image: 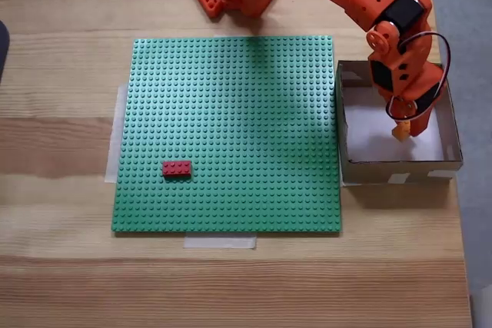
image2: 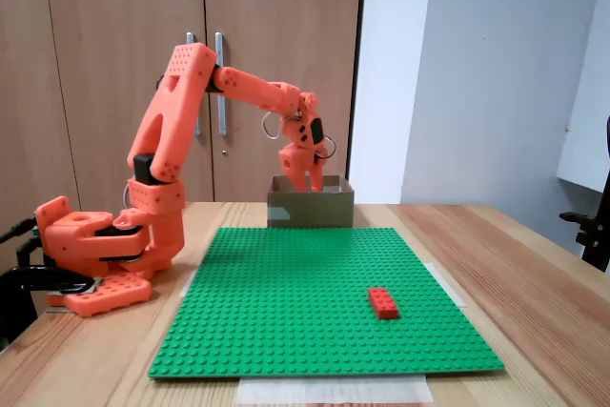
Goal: Pick the yellow lego block and put it in the box.
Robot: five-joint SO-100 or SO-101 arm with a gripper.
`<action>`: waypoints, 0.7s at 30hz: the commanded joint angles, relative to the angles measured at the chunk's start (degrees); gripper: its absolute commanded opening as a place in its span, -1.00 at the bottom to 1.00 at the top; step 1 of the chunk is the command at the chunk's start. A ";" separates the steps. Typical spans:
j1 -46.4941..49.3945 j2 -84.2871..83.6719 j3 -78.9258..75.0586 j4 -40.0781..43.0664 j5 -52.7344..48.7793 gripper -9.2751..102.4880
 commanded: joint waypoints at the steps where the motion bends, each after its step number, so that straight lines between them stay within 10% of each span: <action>1: -0.26 0.35 -0.53 -0.35 -0.26 -0.85; 21: 1.05 -0.88 1.76 0.88 0.00 -0.74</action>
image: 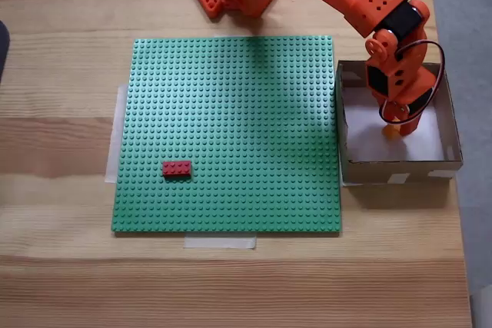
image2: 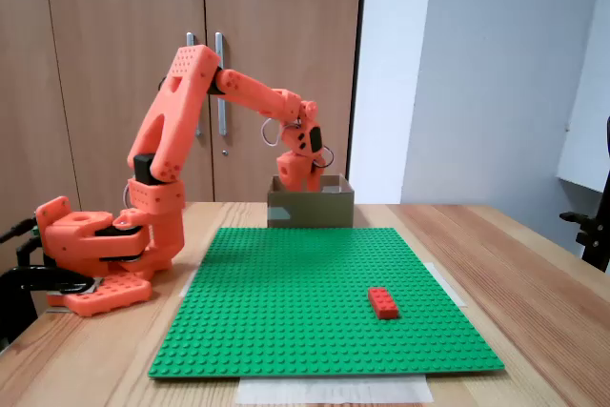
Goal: Pick the yellow lego block and put it in the box.
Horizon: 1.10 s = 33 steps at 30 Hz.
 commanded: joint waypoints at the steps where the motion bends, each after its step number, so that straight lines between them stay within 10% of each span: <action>1: 1.05 0.44 -0.44 0.09 -0.70 -0.72; 33: 1.05 21.09 4.22 -0.09 -6.94 -0.59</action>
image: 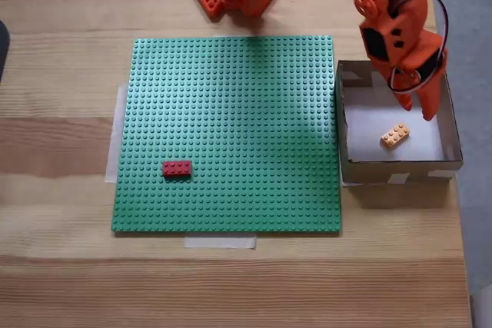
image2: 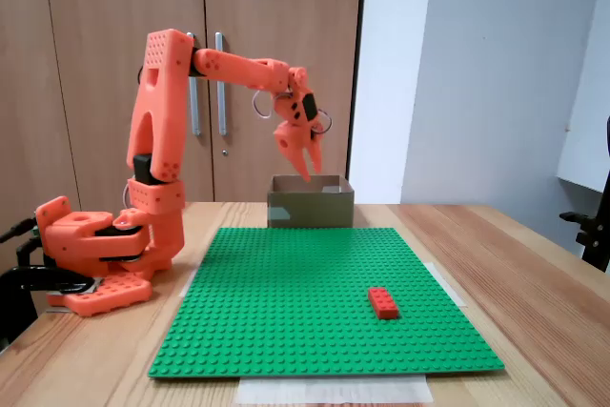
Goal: Pick the yellow lego block and put it in the box.
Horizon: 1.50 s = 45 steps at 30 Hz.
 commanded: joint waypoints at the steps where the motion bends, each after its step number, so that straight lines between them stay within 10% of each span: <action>1: 1.49 5.54 -0.44 0.79 -0.70 -0.60; 45: 35.51 52.73 29.53 -6.42 0.62 -0.85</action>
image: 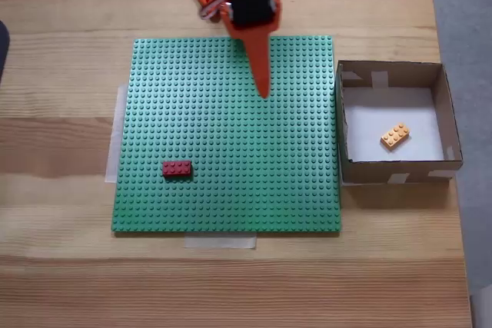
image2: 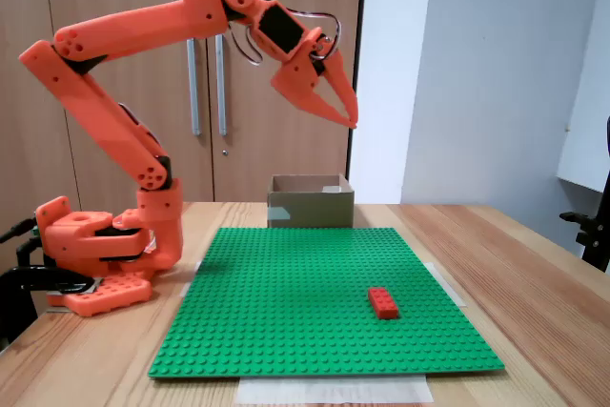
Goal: Pick the yellow lego block and put it in the box.
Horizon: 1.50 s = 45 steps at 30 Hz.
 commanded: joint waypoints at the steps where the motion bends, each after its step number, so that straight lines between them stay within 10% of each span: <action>1: 1.41 3.78 1.49 -1.14 0.35 -0.85; 45: 13.18 56.78 65.74 -13.01 2.02 -0.85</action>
